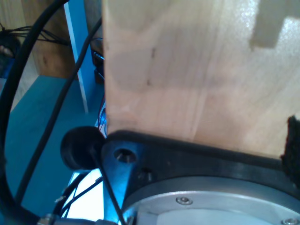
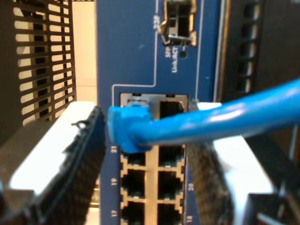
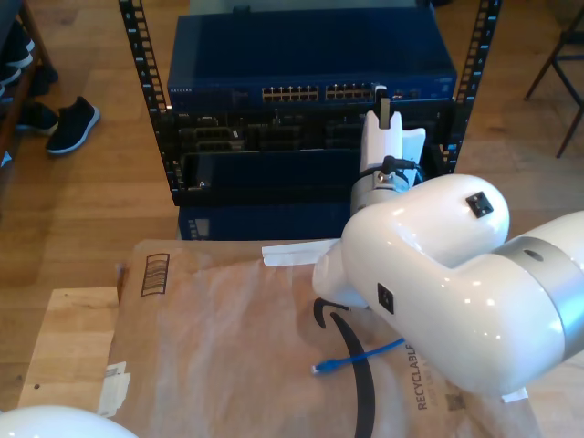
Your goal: Grab the cable and plug it in
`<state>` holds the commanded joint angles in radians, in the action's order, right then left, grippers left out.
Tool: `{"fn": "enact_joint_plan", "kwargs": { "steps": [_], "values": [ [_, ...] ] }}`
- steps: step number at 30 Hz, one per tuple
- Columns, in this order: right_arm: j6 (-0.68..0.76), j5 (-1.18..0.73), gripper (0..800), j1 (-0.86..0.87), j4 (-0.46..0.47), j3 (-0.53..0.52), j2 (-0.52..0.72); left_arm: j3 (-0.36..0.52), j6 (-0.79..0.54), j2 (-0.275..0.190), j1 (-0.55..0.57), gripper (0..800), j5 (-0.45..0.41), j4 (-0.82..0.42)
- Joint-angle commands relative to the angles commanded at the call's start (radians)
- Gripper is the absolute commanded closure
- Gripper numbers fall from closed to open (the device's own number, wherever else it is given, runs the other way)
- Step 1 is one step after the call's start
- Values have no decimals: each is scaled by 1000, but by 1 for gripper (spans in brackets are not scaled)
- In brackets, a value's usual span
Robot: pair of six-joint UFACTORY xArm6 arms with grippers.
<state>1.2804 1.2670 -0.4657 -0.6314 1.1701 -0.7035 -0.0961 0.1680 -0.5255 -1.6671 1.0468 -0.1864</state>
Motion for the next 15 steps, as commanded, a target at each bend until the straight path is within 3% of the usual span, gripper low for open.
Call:
{"fn": "enact_joint_plan", "kwargs": {
  "steps": [15],
  "values": [
    [0, 9, 528, -3, 2, -15, 6, 0, 0, 0, 0, 0, 0, 0]
  ]
}}
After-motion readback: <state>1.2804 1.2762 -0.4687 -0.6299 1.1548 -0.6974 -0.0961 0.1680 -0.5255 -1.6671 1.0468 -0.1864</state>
